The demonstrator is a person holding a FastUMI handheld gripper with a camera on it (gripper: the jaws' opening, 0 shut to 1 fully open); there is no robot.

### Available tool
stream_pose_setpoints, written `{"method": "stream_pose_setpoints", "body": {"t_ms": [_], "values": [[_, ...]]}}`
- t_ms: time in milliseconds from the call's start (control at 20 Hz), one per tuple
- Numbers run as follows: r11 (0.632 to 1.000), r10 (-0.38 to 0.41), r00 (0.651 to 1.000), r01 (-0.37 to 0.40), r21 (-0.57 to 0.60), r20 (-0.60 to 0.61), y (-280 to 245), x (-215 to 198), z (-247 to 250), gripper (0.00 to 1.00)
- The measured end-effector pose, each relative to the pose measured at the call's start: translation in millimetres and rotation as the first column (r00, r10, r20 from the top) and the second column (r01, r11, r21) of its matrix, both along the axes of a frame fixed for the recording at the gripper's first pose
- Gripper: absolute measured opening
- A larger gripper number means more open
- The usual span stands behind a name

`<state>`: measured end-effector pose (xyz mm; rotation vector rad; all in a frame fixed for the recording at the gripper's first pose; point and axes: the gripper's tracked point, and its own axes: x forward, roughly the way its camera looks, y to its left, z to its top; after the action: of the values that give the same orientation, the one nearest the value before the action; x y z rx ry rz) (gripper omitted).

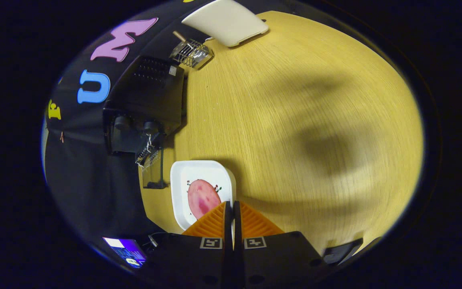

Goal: Open the toaster oven, put the food inside, and close the toaster oven door.

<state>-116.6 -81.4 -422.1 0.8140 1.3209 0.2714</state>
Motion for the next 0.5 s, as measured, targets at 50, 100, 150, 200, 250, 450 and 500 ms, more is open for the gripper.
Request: {"method": "stream_pose_setpoints", "body": {"t_ms": [50, 100, 150, 200, 250, 450, 500], "values": [[0.999, -0.030, 1.000, 0.030, 0.020, -0.003, 2, -4, 6, 0.05], [0.998, -0.058, 0.998, 0.058, 0.034, -0.005, 5, -8, 11, 0.05], [0.995, -0.084, 0.996, 0.084, 0.044, -0.006, 10, -11, 18, 0.05], [0.993, -0.108, 0.994, 0.108, 0.049, -0.007, 15, -17, 26, 0.05], [0.989, -0.134, 0.991, 0.134, 0.056, -0.008, 21, -22, 33, 0.05], [0.965, -0.245, 0.969, 0.246, 0.094, -0.016, 59, -28, 57, 0.05], [0.960, -0.260, 0.966, 0.260, 0.102, -0.014, 71, -30, 65, 0.05]]}}
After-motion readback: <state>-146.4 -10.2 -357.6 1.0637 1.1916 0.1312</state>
